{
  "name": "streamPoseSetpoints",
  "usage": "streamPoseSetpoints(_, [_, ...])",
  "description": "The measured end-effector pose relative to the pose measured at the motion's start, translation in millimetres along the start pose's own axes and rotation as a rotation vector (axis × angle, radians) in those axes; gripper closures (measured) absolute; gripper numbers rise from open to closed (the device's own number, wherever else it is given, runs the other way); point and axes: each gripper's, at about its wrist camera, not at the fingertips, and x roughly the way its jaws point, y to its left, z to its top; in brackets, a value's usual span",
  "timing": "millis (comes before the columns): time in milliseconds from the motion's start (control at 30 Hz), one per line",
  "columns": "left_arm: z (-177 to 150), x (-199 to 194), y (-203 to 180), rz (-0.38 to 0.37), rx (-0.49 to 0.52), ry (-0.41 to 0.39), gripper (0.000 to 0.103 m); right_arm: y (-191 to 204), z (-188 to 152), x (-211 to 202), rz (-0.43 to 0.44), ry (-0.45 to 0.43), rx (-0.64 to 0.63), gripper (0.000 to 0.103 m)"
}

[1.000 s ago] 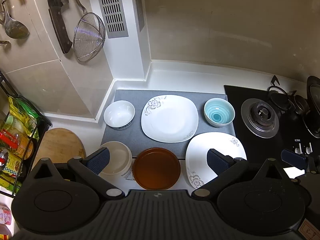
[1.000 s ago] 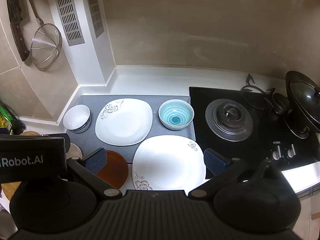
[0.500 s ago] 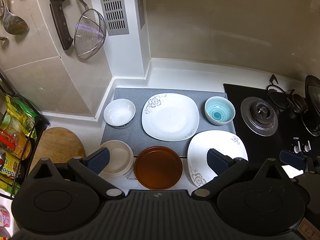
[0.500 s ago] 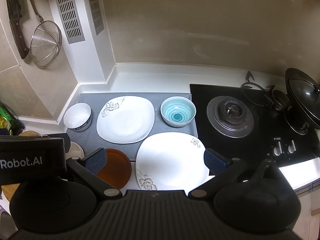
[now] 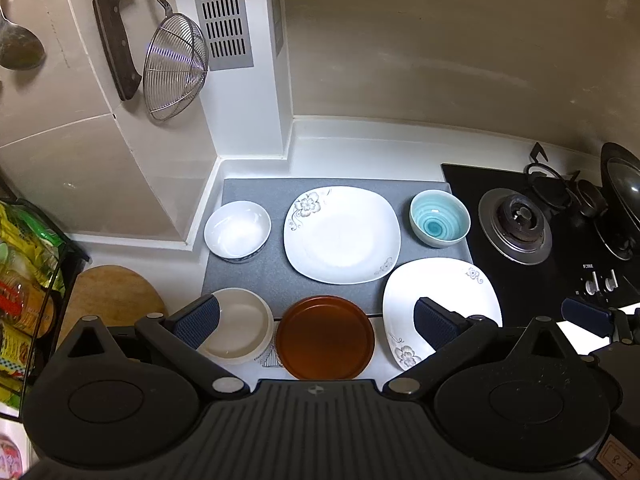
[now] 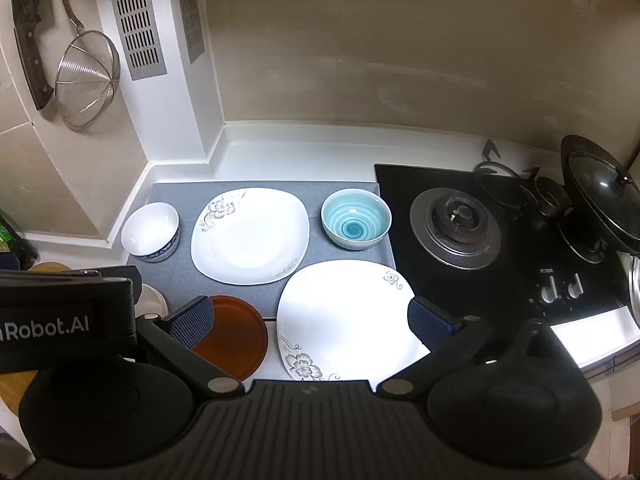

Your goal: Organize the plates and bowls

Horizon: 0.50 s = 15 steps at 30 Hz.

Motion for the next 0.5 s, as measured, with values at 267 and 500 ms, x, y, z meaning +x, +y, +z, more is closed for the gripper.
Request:
streamPoseSetpoints(267, [3,17,15,-0.041,0.023,0.03,0.0,16,-1,10,-0.022,0.036,0.013,0.0])
streamPoseSetpoints(500, [4,23,26,-0.048,0.019,0.03,0.0,27,1,14,-0.029,0.043,0.001,0.0])
